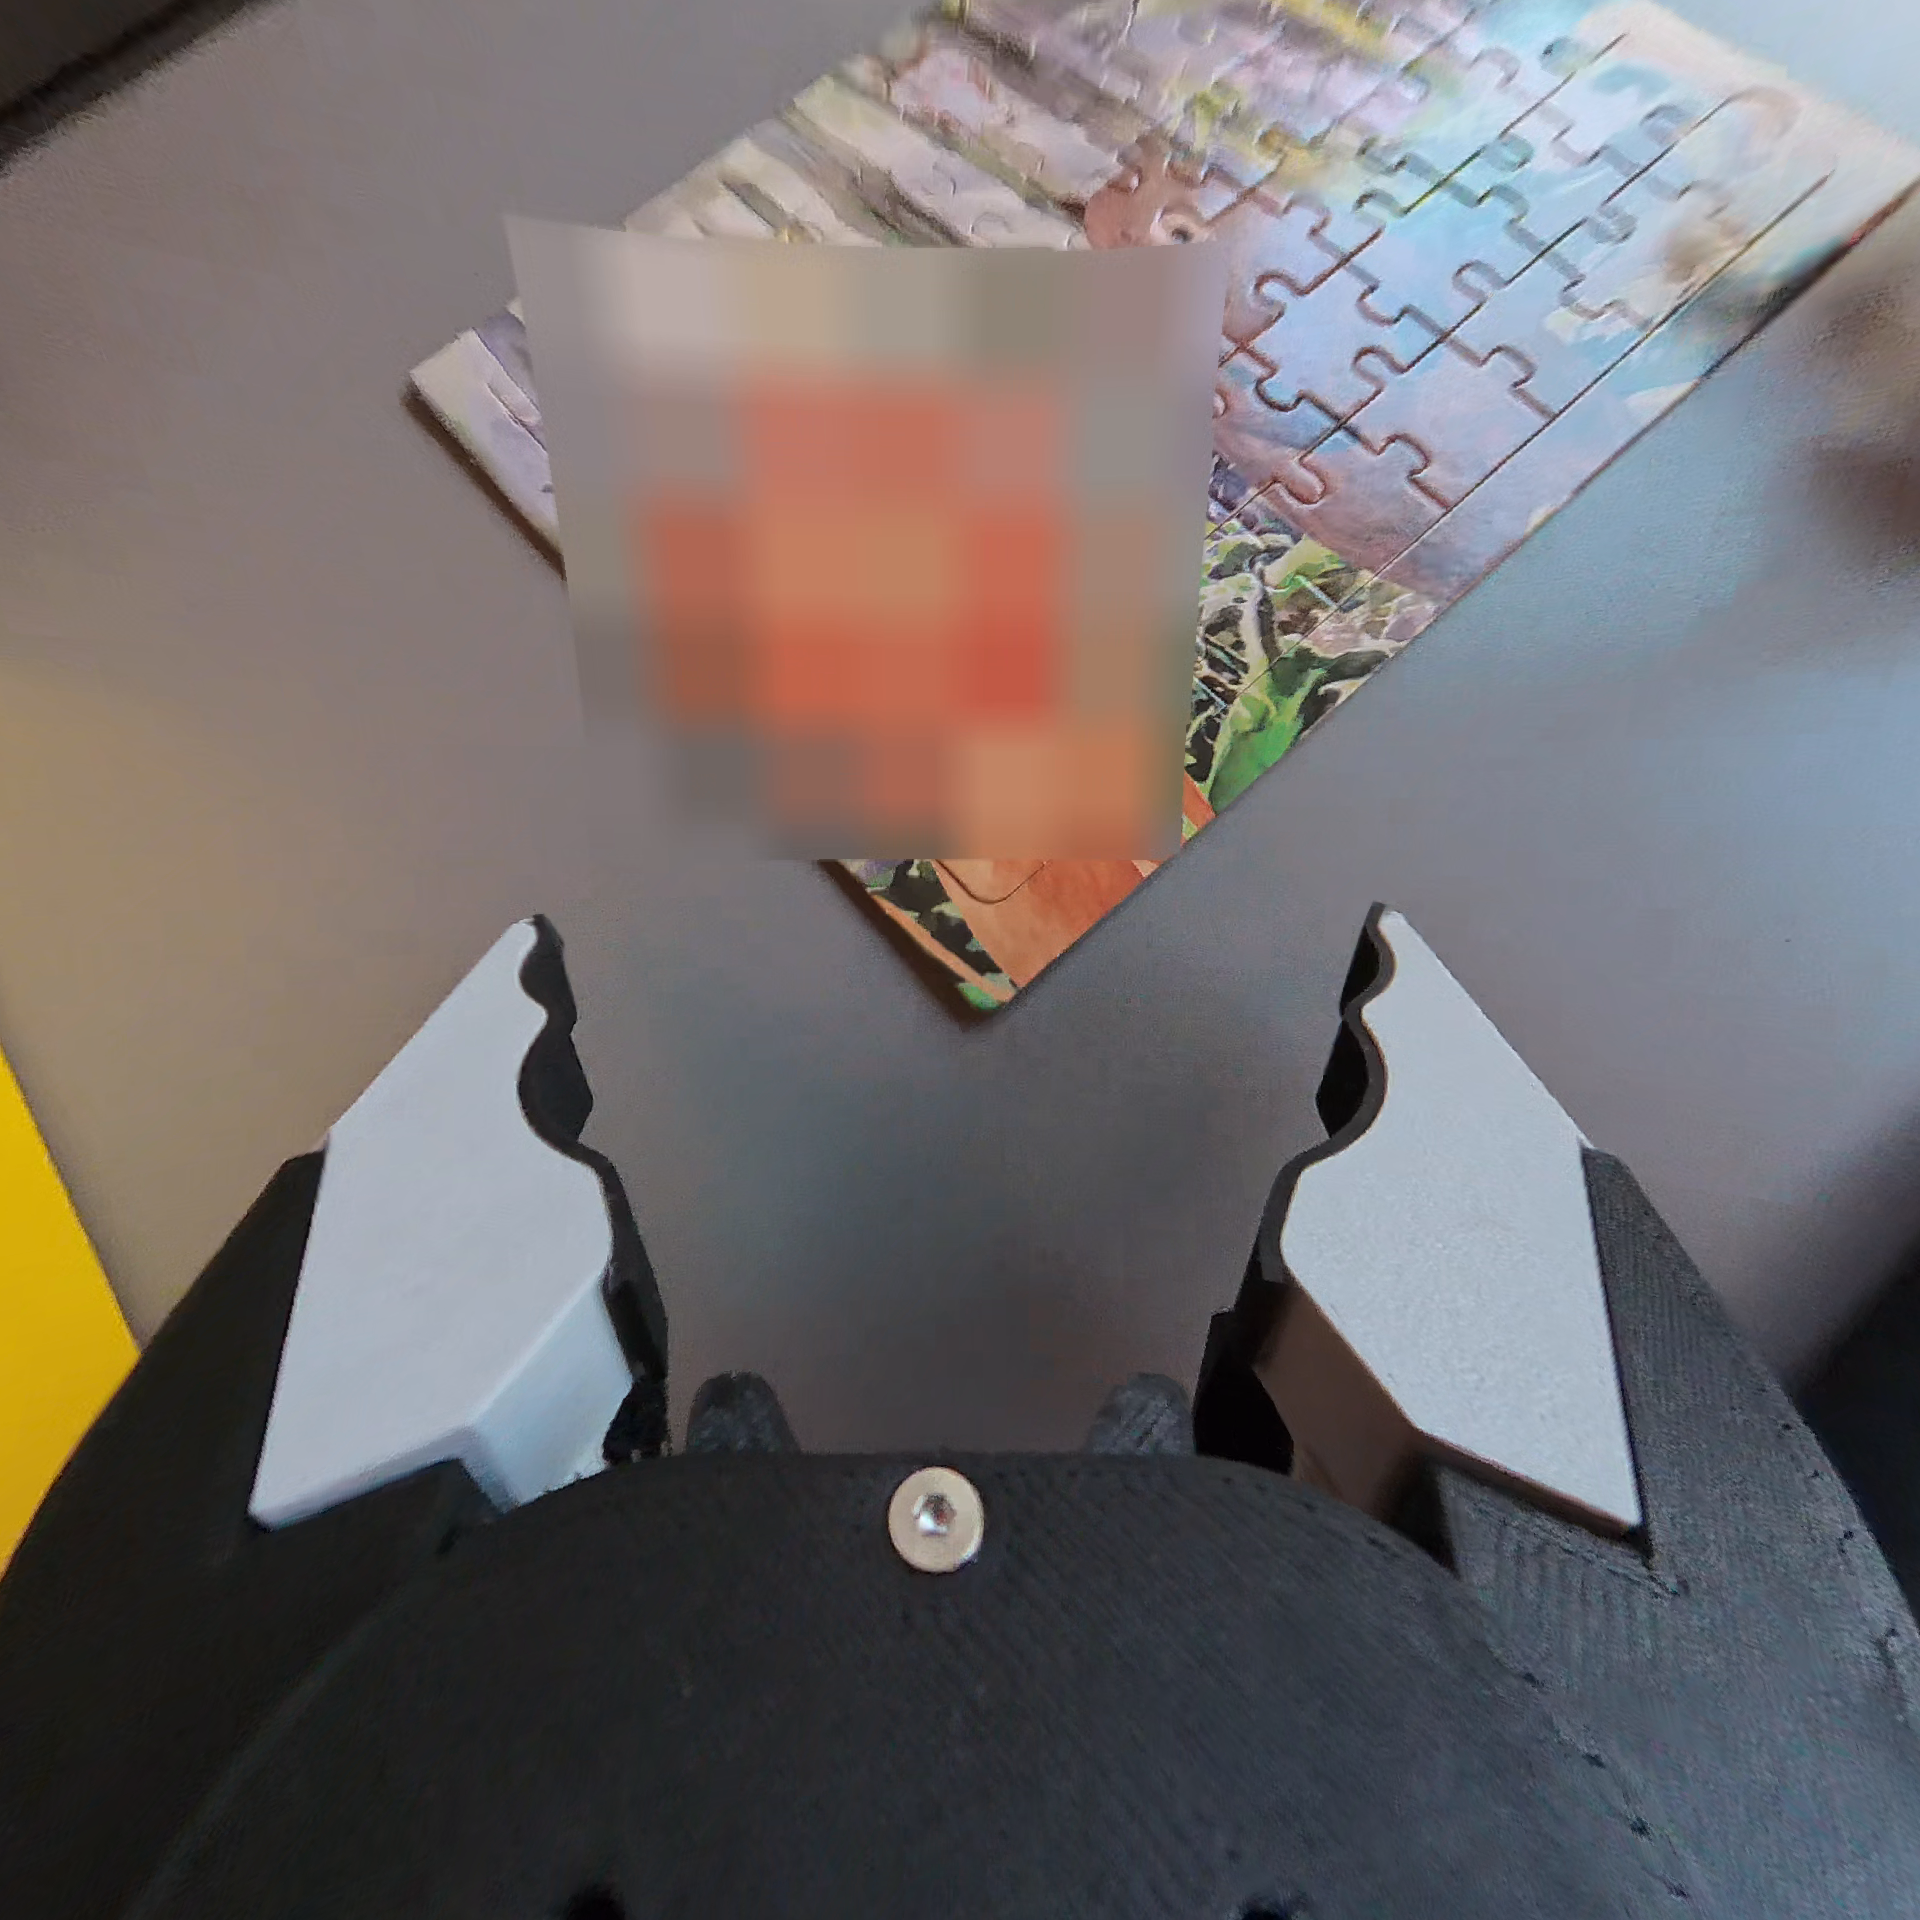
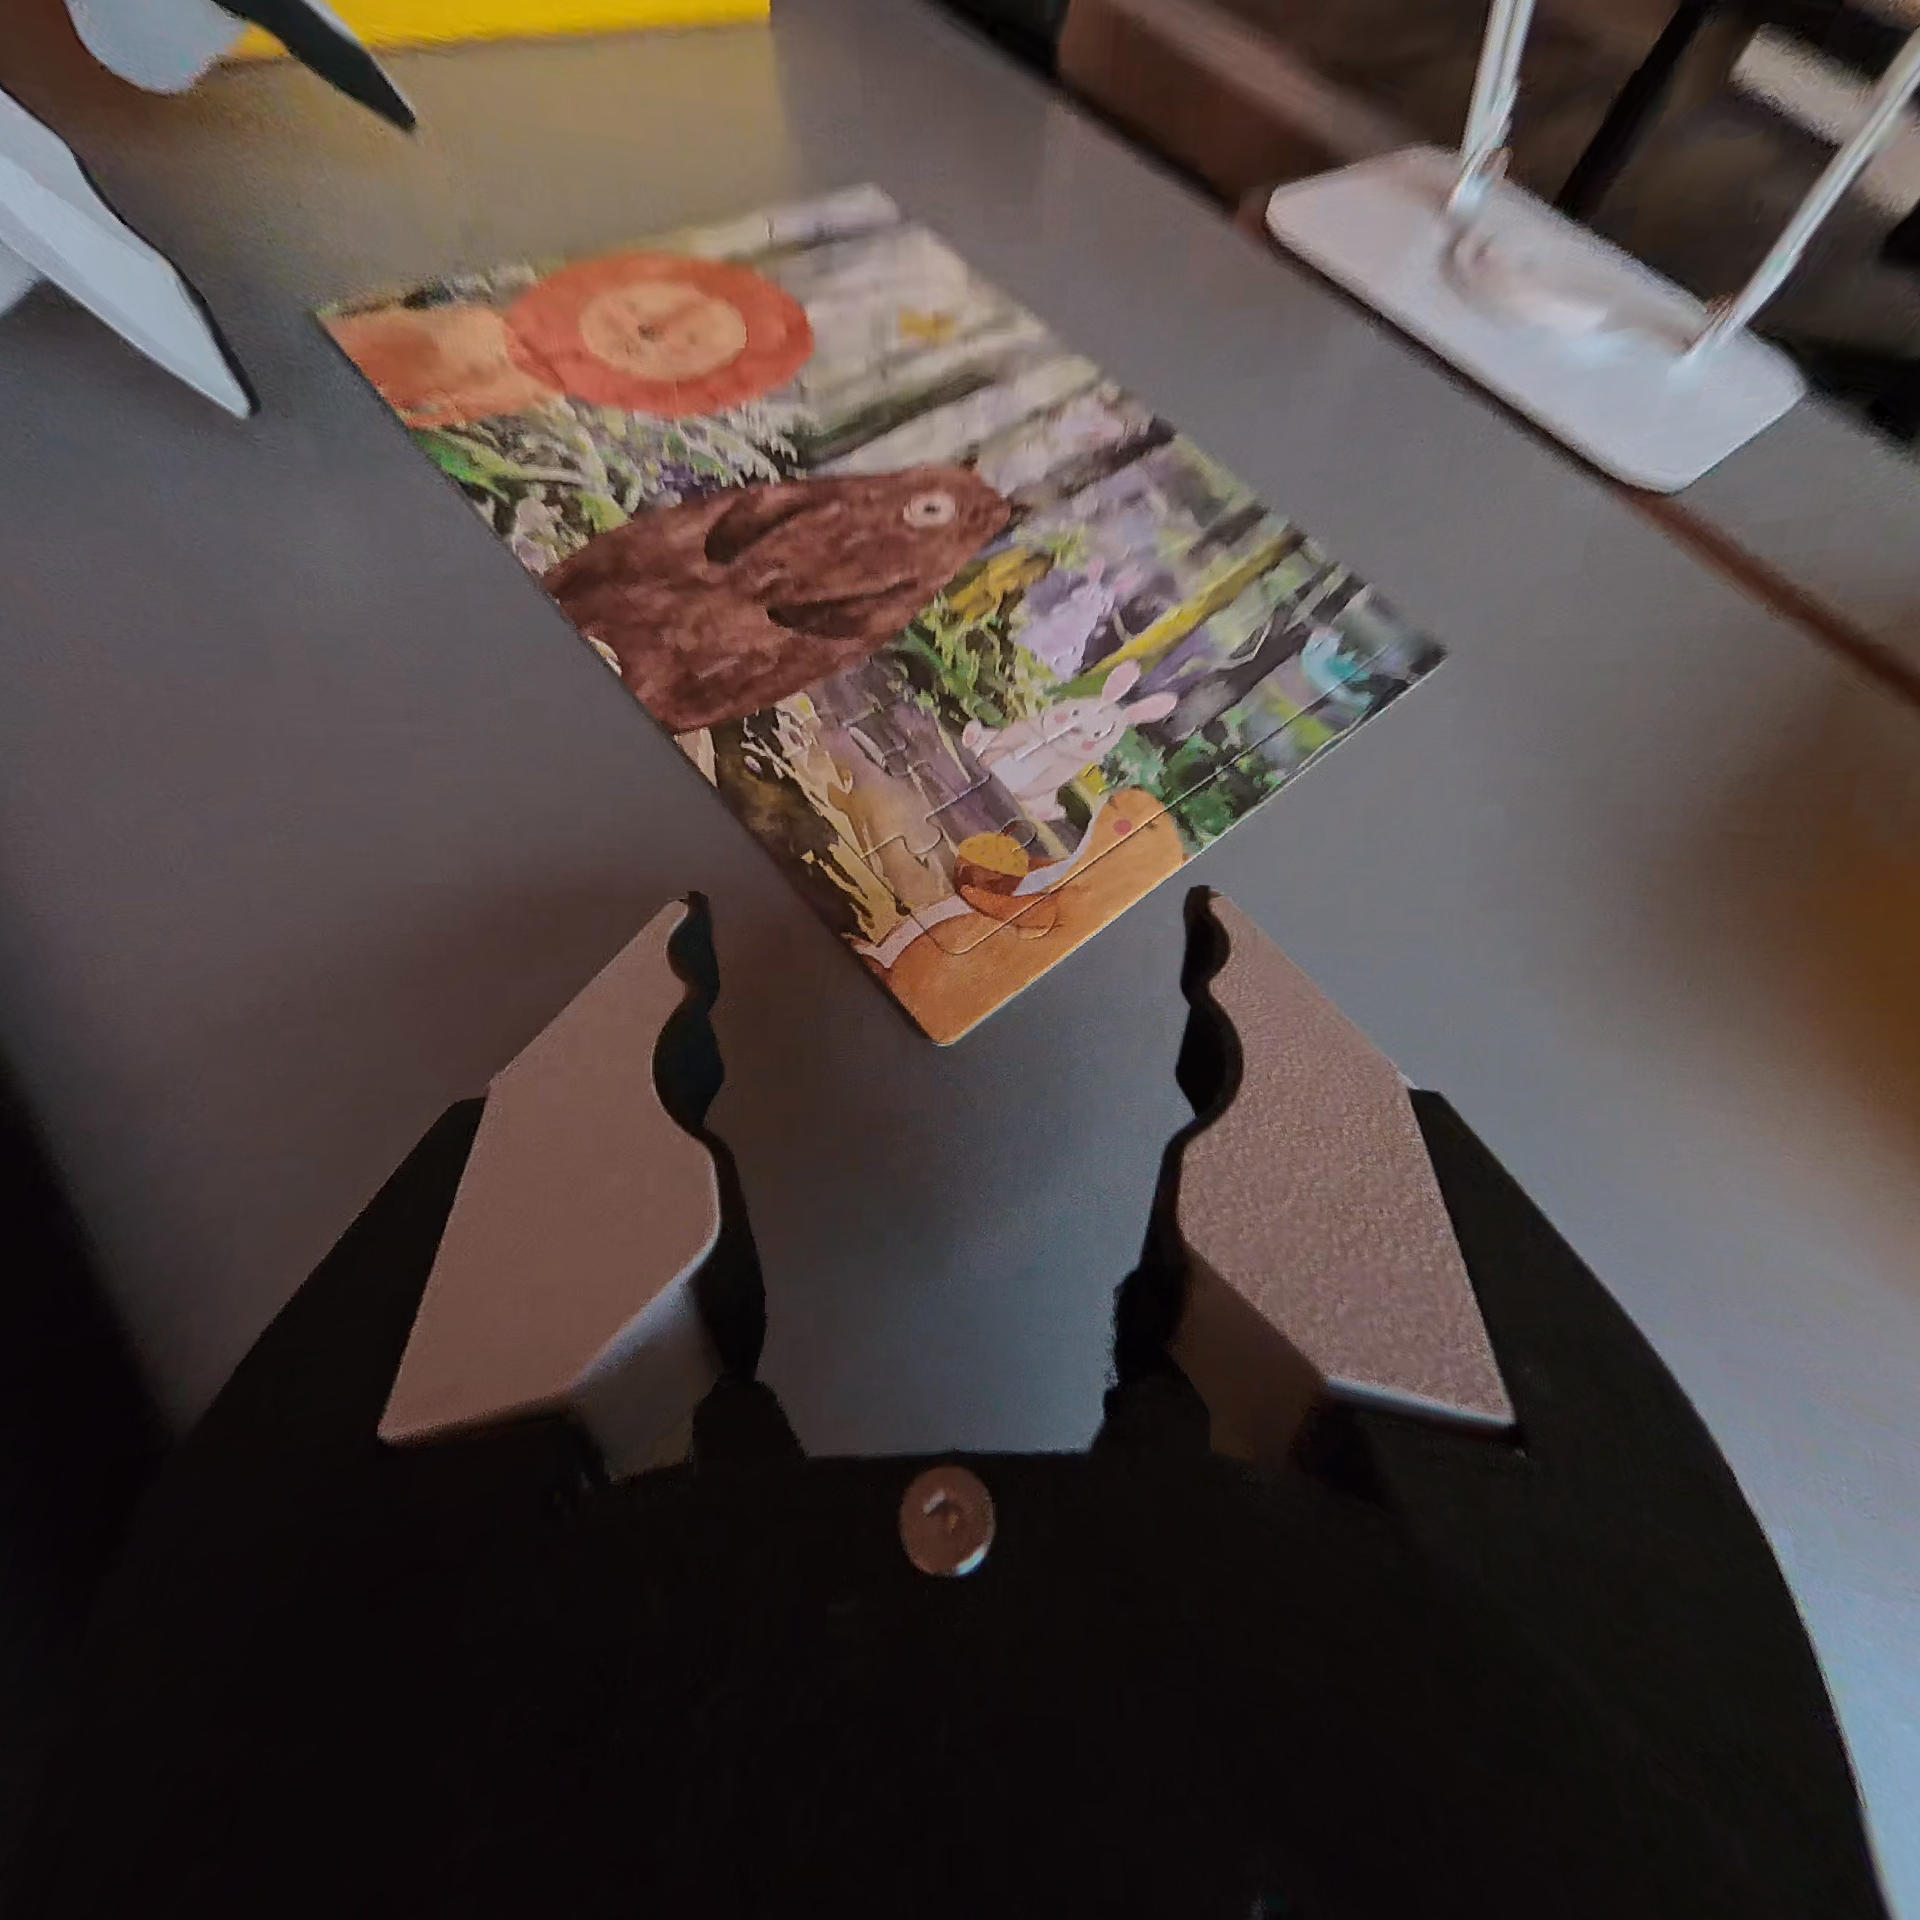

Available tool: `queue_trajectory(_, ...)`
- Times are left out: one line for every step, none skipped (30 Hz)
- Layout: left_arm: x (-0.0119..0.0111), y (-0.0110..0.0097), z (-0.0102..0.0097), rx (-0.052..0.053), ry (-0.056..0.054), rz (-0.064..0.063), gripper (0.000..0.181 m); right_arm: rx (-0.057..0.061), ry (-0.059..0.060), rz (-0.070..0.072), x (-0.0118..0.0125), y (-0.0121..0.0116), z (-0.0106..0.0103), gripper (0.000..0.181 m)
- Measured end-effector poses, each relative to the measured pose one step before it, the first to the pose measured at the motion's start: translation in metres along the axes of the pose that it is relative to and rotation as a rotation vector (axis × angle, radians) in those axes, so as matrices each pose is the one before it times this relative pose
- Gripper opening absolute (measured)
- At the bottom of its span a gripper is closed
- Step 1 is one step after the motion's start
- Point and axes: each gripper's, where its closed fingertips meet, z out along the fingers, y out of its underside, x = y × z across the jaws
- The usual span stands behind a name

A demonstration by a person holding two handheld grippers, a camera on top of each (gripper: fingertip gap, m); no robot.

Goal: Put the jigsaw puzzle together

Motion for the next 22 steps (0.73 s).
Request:
queue_trajectory(-0.00151,-0.00137,-0.00534,0.0533,-0.0043,0.0142,0.147,0.0483,0.0138,-0.0166,0.00287,-0.00228,-0.00477,0.092)
queue_trajectory(-0.00271,-0.00166,-0.00366,0.0501,-0.0130,0.0195,0.154,0.0216,-0.0002,-0.0118,0.00230,0.00128,-0.00072,0.101)
queue_trajectory(-0.00165,-0.00029,-0.00183,0.0377,-0.0071,0.0221,0.156,-0.0048,-0.0060,-0.0003,0.00165,0.00498,0.00045,0.110)
queue_trajectory(0.00092,0.00105,-0.00114,0.0192,0.0063,0.0199,0.156,-0.0289,-0.0035,0.0093,0.00221,0.00490,-0.00003,0.114)
queue_trajectory(0.00205,0.00193,-0.00032,0.0004,0.0100,0.0133,0.156,-0.0136,-0.0003,0.0048,0.00212,0.00229,0.00025,0.118)
queue_trajectory(0.00184,0.00260,0.00084,-0.0123,0.0098,0.0037,0.156,-0.0162,0.0001,0.0023,0.00173,0.00262,0.00089,0.118)
queue_trajectory(0.00120,0.00347,0.00180,-0.0232,0.0079,-0.0059,0.156,-0.0460,-0.0033,0.0077,0.00097,0.00668,0.00293,0.117)
queue_trajectory(0.00039,0.00396,0.00208,-0.0296,0.0064,-0.0122,0.156,-0.0585,-0.0138,0.0074,-0.00117,0.00831,0.00379,0.117)
queue_trajectory(-0.00067,0.00340,0.00206,-0.0274,0.0045,-0.0155,0.156,-0.0514,-0.0121,0.0035,-0.00191,0.00659,0.00284,0.118)
queue_trajectory(-0.00164,0.00274,0.00198,-0.0228,0.0008,-0.0162,0.157,-0.0002,-0.0082,0.0299,-0.00064,-0.00112,0.00137,0.118)
queue_trajectory(-0.00247,0.00200,0.00167,-0.0182,-0.0051,-0.0132,0.158,-0.0134,0.0047,0.0152,0.00091,0.00133,0.00151,0.118)
queue_trajectory(-0.00183,0.00155,0.00107,-0.0139,-0.0036,-0.0071,0.158,-0.0041,0.0004,0.0156,-0.00011,0.00001,0.00129,0.118)
queue_trajectory(-0.00025,0.00094,0.00079,-0.0090,0.0027,-0.0050,0.158,-0.0062,-0.0057,0.0132,-0.00165,0.00034,0.00096,0.118)
queue_trajectory(-0.00064,0.00019,0.00038,-0.0027,-0.0004,-0.0077,0.158,-0.0063,-0.0042,0.0150,-0.00121,0.00047,0.00099,0.118)
queue_trajectory(-0.00104,0.00009,0.00022,-0.0011,-0.0028,-0.0069,0.158,-0.0095,-0.0041,0.0258,-0.00014,0.00143,0.00072,0.118)
queue_trajectory(-0.00004,0.00047,0.00032,-0.0025,0.0024,-0.0023,0.158,-0.0140,-0.0116,0.0346,-0.00033,0.00236,0.00072,0.119)
queue_trajectory(0.00069,0.00040,0.00080,-0.0028,0.0064,-0.0007,0.157,0.0033,0.0119,0.0086,0.00259,-0.00007,-0.00036,0.119)
queue_trajectory(0.00044,0.00034,0.00060,-0.0030,0.0055,-0.0022,0.157,-0.0006,-0.0006,0.0024,0.00018,0.00025,-0.00023,0.120)
queue_trajectory(0.00021,0.00047,0.00038,-0.0036,0.0048,-0.0044,0.157,-0.0004,-0.0001,-0.0020,-0.00010,-0.00008,0.00012,0.120)
queue_trajectory(0.00043,0.00055,0.00046,-0.0041,0.0064,-0.0054,0.158,-0.0005,0.0004,0.0014,0.00016,0.00009,0.00009,0.120)
queue_trajectory(0.00077,0.00014,0.00024,-0.0014,0.0056,0.0002,0.157,-0.0010,0.0029,0.0027,0.00056,0.00015,0.00007,0.122)
queue_trajectory(0.00083,-0.00004,0.00006,-0.0005,0.0028,0.0017,0.158,-0.0038,0.0047,0.0053,0.00096,0.00051,0.00035,0.126)
